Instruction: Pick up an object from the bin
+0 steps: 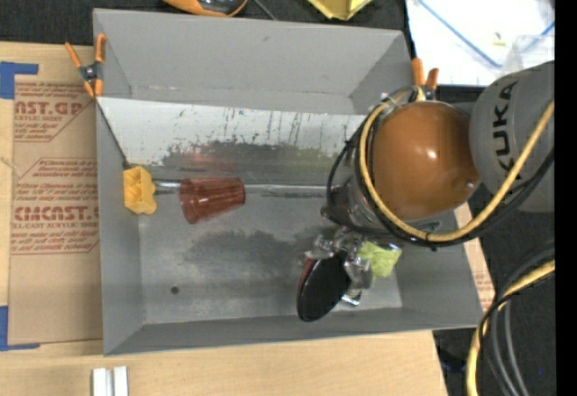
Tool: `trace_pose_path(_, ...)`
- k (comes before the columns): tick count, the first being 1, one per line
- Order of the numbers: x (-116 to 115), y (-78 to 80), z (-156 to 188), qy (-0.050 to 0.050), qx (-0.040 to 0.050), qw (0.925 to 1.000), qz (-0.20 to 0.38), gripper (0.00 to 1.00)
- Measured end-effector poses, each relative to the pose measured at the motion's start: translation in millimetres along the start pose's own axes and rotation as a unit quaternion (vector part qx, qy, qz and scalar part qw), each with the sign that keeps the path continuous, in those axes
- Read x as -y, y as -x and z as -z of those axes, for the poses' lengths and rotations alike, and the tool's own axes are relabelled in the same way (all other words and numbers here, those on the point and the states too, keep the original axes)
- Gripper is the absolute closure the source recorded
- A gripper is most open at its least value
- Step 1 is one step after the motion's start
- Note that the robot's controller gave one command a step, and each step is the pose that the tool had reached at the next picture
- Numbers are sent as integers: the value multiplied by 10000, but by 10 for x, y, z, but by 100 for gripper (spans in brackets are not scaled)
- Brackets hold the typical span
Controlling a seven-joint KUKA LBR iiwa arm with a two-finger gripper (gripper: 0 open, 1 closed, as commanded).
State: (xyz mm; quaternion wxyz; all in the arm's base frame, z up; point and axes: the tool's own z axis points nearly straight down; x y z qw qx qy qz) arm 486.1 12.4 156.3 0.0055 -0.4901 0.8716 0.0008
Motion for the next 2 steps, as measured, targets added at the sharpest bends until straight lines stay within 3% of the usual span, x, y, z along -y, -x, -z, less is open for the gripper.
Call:
trace_pose_path(1, 91, -37, -867, -12, 23, 9842, -1770, 100)
trace_pose_path(2, 53, 22, 271, -18, 22, 9968, -796, 100)
